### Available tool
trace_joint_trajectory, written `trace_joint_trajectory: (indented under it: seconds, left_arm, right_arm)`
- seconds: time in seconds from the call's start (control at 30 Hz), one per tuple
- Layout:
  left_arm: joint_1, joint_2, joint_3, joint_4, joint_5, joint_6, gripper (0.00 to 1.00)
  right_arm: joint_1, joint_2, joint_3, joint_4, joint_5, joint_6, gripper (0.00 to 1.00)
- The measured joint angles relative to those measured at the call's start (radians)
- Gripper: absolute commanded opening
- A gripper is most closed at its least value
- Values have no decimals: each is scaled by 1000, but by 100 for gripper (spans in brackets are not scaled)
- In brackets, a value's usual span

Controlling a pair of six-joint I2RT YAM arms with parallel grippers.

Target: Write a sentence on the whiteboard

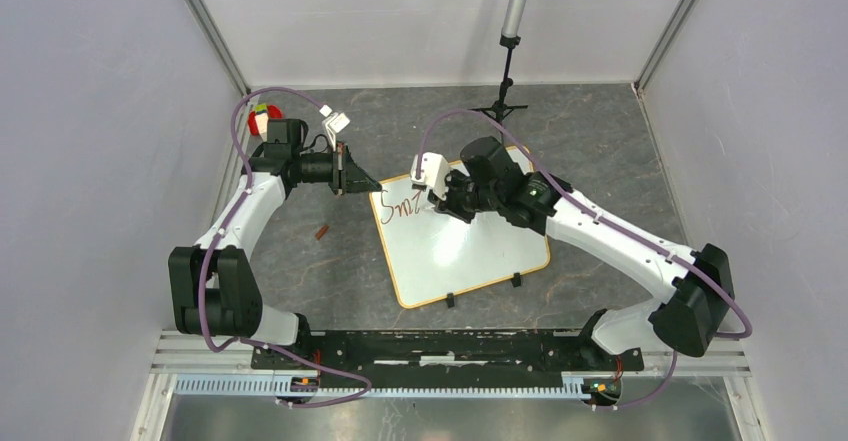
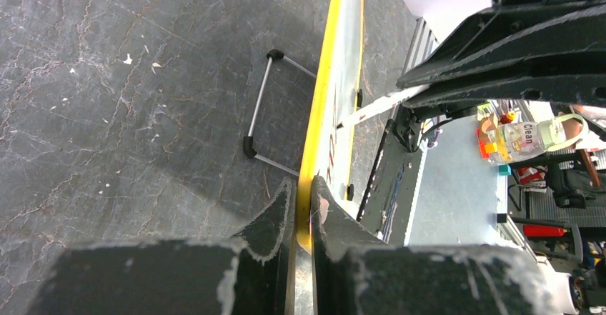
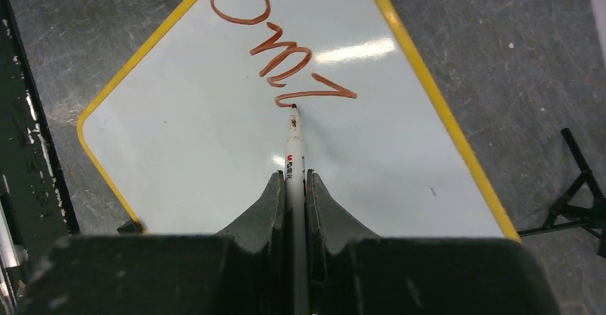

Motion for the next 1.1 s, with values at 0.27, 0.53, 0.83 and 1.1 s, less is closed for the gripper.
trace_joint_trajectory:
  seconds: [0.27,0.53,0.83,1.1]
  left_arm:
    - [0,0,0,0,3,0,3]
    - [0,0,0,0,3,0,2]
    - [-1,0,0,0,2,0,2]
    - [-1,0,0,0,3,0,3]
  right_arm:
    - [-2,2,110,-13,38,-5,0]
    - [-2,51,133,-5,69,-10,0]
    - [-2,65,130,-5,74,-15,0]
    - [-24,36,130,-14,63,-12,0]
